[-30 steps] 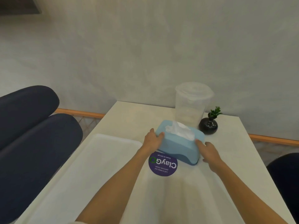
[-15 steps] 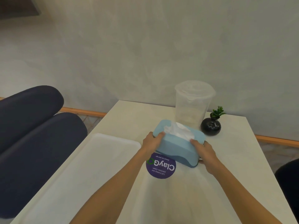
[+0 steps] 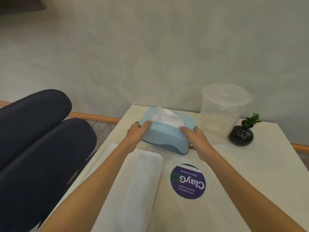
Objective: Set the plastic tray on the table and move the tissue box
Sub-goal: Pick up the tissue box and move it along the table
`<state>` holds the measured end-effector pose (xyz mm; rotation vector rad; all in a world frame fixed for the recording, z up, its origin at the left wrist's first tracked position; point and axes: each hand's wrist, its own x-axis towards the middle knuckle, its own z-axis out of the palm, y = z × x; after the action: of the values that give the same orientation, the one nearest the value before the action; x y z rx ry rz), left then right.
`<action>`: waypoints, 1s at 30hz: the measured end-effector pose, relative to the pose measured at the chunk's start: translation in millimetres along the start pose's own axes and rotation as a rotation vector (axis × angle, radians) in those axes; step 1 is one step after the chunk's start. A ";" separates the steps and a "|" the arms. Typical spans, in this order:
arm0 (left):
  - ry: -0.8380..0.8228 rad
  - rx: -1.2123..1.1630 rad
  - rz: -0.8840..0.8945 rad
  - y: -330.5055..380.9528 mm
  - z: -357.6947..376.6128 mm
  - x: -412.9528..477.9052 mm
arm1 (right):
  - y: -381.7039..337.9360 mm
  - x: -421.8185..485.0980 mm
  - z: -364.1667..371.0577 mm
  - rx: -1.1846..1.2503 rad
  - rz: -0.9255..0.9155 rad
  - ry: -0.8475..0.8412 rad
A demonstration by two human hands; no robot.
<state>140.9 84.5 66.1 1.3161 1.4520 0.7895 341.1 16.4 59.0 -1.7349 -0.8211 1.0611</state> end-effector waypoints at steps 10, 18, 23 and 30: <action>-0.027 -0.073 -0.091 -33.2 -54.5 101.6 | -16.4 78.1 96.1 -0.006 0.077 -0.023; -0.050 -0.125 -0.095 -43.1 -68.3 156.8 | -26.9 121.8 133.3 -0.029 0.046 0.007; -0.010 -0.102 -0.053 -42.5 -71.8 182.7 | -34.0 142.5 144.9 -0.010 0.037 0.013; 0.040 -0.029 -0.018 -40.1 -71.3 204.6 | -40.5 160.7 155.7 0.033 0.012 0.009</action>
<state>75.3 285.1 2.5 1.2702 1.4770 0.8264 261.8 225.0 15.1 -1.7174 -0.7841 1.0685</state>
